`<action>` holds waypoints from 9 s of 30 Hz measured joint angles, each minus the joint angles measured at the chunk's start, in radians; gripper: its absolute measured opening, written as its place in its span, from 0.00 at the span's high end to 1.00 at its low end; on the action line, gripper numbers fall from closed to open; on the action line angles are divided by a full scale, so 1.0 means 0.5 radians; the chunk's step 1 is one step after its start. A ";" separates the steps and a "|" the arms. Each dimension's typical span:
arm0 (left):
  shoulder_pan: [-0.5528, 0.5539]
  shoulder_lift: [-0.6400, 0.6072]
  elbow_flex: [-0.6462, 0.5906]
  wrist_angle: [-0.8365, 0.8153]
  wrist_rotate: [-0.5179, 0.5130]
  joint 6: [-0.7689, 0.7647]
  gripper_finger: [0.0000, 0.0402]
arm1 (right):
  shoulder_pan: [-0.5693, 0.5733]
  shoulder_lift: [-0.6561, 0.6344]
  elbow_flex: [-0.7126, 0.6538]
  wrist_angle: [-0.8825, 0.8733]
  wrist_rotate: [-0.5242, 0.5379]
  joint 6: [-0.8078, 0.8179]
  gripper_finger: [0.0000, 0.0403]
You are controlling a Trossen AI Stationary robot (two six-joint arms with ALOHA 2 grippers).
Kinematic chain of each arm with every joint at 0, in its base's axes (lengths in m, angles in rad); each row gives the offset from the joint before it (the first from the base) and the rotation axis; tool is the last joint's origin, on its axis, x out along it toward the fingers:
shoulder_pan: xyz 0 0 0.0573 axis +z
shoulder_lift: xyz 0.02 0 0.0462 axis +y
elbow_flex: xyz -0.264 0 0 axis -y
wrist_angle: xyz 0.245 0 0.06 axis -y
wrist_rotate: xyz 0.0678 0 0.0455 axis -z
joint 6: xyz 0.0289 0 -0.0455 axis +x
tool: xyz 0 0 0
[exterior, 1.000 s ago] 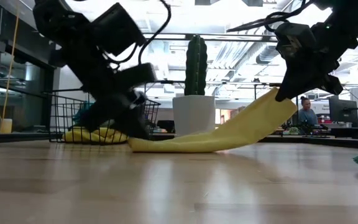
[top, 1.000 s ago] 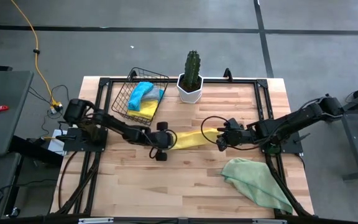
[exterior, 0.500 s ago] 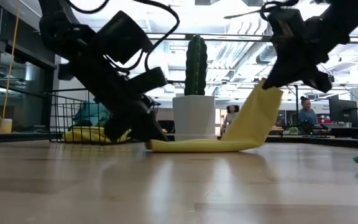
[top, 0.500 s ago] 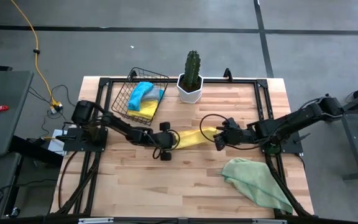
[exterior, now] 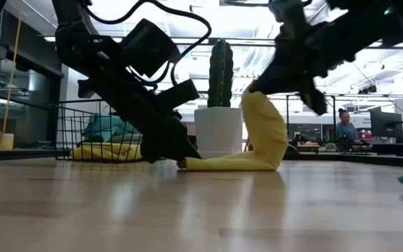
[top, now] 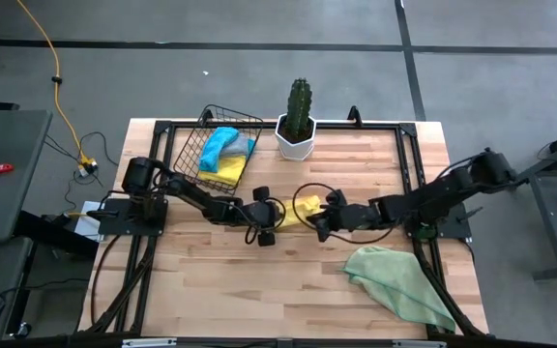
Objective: Fold microfiber towels
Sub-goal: Fold the yellow microfiber towel on the table, then put the folded yellow microfiber towel into the mesh basket
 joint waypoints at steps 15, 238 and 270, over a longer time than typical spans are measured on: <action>-0.001 0.005 -0.001 0.048 -0.031 -0.006 1.00 | -0.156 0.700 0.000 1.142 -0.083 -0.146 1.00; 1.105 -1.007 0.875 -2.779 -0.438 -0.705 1.00 | -0.168 0.258 0.166 -0.355 0.621 -1.071 0.45; 0.927 -0.552 0.850 -2.475 0.122 -0.622 0.70 | -0.168 0.258 0.166 -0.367 0.613 -1.071 0.45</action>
